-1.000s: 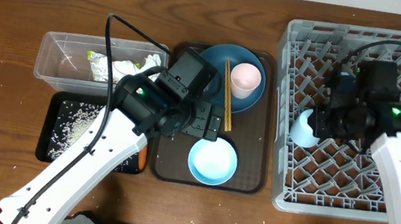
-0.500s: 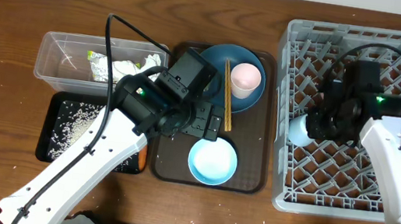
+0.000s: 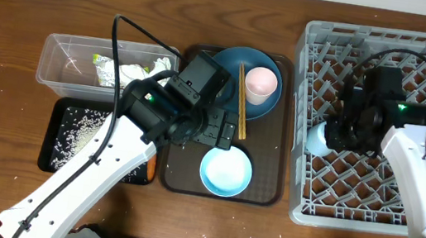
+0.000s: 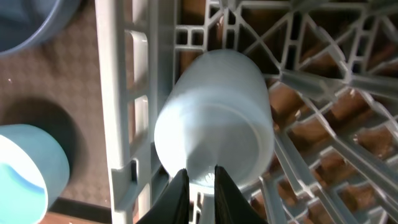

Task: Sort waste into correct bins and load items into the dishwasher rack
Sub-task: 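Lower the light-blue cup upside down into the rack with the right gripper, then open the right gripper and release the cup in the rack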

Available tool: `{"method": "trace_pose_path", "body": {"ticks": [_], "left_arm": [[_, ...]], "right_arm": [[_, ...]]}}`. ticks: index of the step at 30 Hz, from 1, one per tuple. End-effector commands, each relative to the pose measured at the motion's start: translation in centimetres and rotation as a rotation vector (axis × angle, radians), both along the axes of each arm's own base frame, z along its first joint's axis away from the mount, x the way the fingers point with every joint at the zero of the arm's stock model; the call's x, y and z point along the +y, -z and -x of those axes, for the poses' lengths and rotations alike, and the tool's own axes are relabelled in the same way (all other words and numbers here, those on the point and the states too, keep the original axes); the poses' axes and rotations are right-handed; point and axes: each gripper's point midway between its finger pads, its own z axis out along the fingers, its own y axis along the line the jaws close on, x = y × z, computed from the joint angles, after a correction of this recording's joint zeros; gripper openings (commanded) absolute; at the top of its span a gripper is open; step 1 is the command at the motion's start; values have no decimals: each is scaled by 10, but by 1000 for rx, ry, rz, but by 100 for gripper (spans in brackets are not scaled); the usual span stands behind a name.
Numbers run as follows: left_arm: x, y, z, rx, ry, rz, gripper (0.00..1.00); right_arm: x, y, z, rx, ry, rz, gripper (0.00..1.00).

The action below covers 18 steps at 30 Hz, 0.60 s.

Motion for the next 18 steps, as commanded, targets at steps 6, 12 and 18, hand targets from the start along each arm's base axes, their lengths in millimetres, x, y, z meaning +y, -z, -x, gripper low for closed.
{"method": "trace_pose_path", "body": {"ticks": [6, 12, 18], "left_arm": [[3, 0, -1, -9, -5, -12, 98], [3, 0, -1, -9, -5, -12, 98], [3, 0, -1, -10, -5, -12, 98]], "right_arm": [[-3, -45, -8, -98, 16, 19, 15], [-3, -46, -7, -102, 16, 19, 17], [-3, -30, -7, -99, 17, 19, 18]]}}
